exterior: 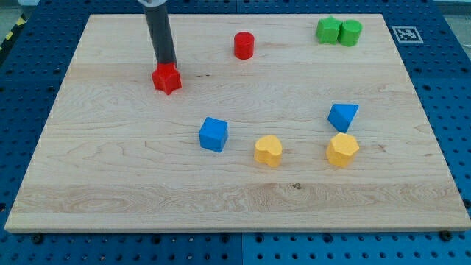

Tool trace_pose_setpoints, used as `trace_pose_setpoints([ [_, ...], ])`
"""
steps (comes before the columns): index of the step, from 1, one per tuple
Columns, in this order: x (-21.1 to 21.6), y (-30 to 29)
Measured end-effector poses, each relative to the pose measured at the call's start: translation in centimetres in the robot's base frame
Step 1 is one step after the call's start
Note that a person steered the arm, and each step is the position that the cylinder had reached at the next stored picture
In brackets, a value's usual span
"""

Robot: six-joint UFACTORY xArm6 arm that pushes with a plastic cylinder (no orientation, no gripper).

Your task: Push red circle slightly down and left

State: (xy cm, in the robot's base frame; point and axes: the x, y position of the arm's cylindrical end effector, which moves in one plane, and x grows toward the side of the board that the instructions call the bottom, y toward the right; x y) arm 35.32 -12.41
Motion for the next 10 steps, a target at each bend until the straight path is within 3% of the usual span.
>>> trace_pose_setpoints([
  [3,4.3,0.1],
  [5,-4.7,0.2],
  [7,-14.4,8.0],
  [8,-15.8,12.8],
  [10,-13.1,13.3],
])
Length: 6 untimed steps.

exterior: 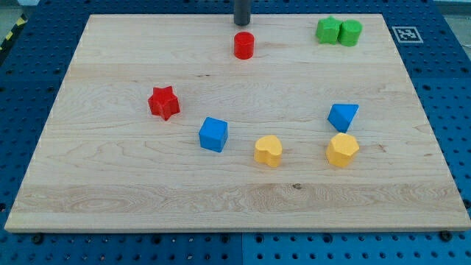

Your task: Push red circle slightly down and left

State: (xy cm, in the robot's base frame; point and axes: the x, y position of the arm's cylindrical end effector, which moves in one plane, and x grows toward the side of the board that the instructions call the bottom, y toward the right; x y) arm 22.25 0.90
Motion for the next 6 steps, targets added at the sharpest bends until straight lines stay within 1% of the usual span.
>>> trace_pose_setpoints([
  [1,2.4,0.6],
  [3,5.3,3.1],
  [4,5.9,2.6],
  [6,5.7,1.8],
])
